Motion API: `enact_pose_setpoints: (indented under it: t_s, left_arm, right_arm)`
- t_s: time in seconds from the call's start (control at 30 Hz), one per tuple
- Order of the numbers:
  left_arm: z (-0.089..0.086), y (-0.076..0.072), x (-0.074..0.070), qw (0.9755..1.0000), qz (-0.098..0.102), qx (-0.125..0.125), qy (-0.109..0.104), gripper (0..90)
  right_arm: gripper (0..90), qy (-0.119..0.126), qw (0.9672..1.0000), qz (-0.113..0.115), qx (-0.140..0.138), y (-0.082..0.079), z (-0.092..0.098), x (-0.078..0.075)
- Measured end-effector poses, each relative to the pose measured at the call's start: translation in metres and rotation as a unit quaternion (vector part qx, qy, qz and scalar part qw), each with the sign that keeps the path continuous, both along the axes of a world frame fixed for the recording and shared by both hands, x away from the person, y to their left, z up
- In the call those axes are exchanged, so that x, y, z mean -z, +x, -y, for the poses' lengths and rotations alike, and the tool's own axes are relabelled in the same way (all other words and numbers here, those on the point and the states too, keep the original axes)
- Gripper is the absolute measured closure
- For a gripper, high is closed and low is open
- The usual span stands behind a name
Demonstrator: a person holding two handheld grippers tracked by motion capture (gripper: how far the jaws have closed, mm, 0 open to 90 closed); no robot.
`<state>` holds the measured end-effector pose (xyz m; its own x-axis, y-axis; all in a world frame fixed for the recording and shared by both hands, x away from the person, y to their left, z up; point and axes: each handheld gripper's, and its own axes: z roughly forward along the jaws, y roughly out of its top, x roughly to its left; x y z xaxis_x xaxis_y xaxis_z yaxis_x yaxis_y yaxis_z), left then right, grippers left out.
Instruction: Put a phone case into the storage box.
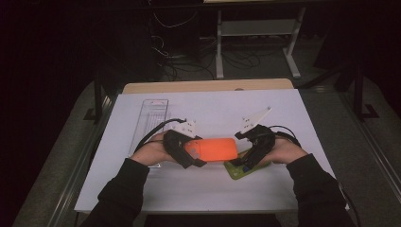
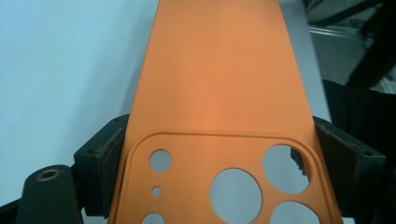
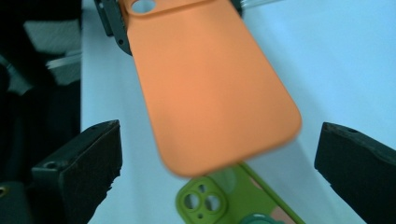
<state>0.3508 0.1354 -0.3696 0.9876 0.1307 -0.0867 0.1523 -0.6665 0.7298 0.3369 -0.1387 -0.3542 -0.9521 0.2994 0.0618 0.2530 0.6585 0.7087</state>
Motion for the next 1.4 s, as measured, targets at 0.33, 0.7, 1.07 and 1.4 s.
enact_pose_setpoints:
  t_s: [0.33, 0.7, 1.07, 1.4]
  left_arm:
    - [-0.011, 0.005, 0.000, 0.9957, -0.012, -0.088, -0.027, 15.3]
    - [-0.012, 0.003, -0.002, 0.9855, -0.002, -0.169, -0.003, 15.3]
    - [-0.011, 0.005, 0.000, 0.9823, -0.006, -0.187, -0.010, 15.2]
    - [-0.006, 0.005, 0.002, 0.9824, -0.006, -0.187, -0.004, 15.2]
  right_arm:
    - [0.5, 0.056, 0.9873, -0.006, 0.148, -0.006, 0.026, 0.009]
    - [0.1, 0.131, 0.9495, 0.022, 0.284, -0.018, 0.041, 0.027]
    - [0.0, 0.113, 0.9428, -0.001, 0.313, -0.026, 0.039, 0.044]
    - [0.0, 0.080, 0.9486, 0.035, 0.304, -0.024, 0.028, 0.049]
